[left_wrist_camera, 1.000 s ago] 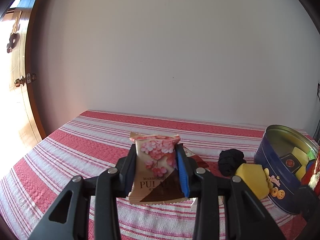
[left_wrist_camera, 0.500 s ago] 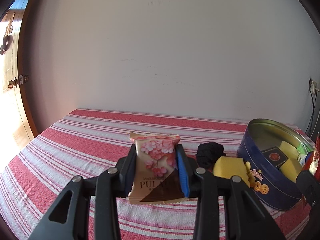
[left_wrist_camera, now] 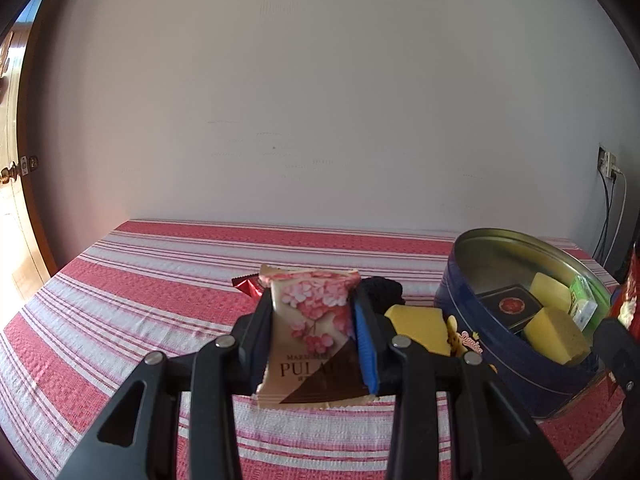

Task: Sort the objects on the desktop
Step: 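Carry the pink and brown wrappers over the metal tin with both grippers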

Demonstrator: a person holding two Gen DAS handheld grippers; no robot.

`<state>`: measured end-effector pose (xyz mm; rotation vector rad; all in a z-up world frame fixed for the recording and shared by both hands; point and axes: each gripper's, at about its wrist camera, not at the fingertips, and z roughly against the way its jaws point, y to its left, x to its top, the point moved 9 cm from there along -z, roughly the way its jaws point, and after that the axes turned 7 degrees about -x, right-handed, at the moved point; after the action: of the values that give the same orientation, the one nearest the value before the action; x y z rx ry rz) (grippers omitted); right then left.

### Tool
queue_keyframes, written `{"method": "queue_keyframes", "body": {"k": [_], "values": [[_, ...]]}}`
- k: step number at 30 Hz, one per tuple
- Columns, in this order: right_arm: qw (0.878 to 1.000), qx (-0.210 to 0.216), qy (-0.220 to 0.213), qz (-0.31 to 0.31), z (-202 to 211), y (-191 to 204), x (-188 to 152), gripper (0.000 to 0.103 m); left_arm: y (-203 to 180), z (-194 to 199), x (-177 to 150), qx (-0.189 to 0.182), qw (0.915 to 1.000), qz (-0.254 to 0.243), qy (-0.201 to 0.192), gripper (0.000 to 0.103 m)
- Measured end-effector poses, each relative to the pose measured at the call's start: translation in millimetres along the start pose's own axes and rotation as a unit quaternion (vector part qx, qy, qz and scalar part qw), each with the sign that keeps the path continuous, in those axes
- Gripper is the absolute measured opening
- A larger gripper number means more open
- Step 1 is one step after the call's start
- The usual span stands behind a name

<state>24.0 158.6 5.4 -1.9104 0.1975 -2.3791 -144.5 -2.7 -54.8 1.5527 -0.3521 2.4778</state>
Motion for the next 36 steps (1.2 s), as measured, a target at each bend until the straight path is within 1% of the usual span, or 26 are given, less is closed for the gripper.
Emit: {"method": "queue_keyframes", "body": {"k": [3,5,9,12,18,22,27,31,34,36], "values": [[1.000,-0.014,0.000,0.001,2.6,-7.6,-0.2,0.041,-12.2,-1.9,2.9,-0.015,0.9999,0.004,0.002,0.036],[1.000,-0.026,-0.002,0.001,4.4,-15.8,-0.5,0.041,-23.8,-3.0,5.7,-0.023,0.9997,-0.003,0.000,0.036],[0.998,-0.054,-0.007,-0.005,13.2,-42.8,-1.8,0.041,-47.5,-5.0,9.6,-0.036,0.9990,-0.024,-0.006,0.036],[0.997,-0.073,-0.006,-0.013,15.7,-60.4,-1.2,0.041,-62.1,-8.6,9.5,-0.048,0.9985,-0.027,-0.001,0.036],[0.994,-0.105,-0.007,-0.029,18.4,-96.3,1.9,0.041,-90.8,-9.3,19.6,-0.064,0.9969,-0.044,-0.011,0.036],[0.992,-0.124,-0.007,-0.040,18.7,-110.8,7.9,0.041,-108.3,-9.1,28.1,-0.076,0.9956,-0.052,-0.017,0.036],[0.989,-0.132,-0.001,-0.061,12.9,-133.3,7.5,0.041,-137.2,-16.4,34.3,-0.093,0.9935,-0.064,-0.016,0.036],[0.988,-0.127,0.017,-0.090,-0.4,-147.3,12.0,0.041,-162.6,-24.5,39.4,-0.100,0.9917,-0.080,-0.016,0.036],[0.986,-0.124,0.027,-0.110,-18.0,-154.5,20.5,0.041,-176.3,-36.8,41.6,-0.096,0.9921,-0.080,-0.004,0.036],[0.985,-0.119,0.033,-0.119,-27.7,-157.5,23.0,0.041,-181.8,-45.4,41.8,-0.096,0.9929,-0.070,0.006,0.036]]}}
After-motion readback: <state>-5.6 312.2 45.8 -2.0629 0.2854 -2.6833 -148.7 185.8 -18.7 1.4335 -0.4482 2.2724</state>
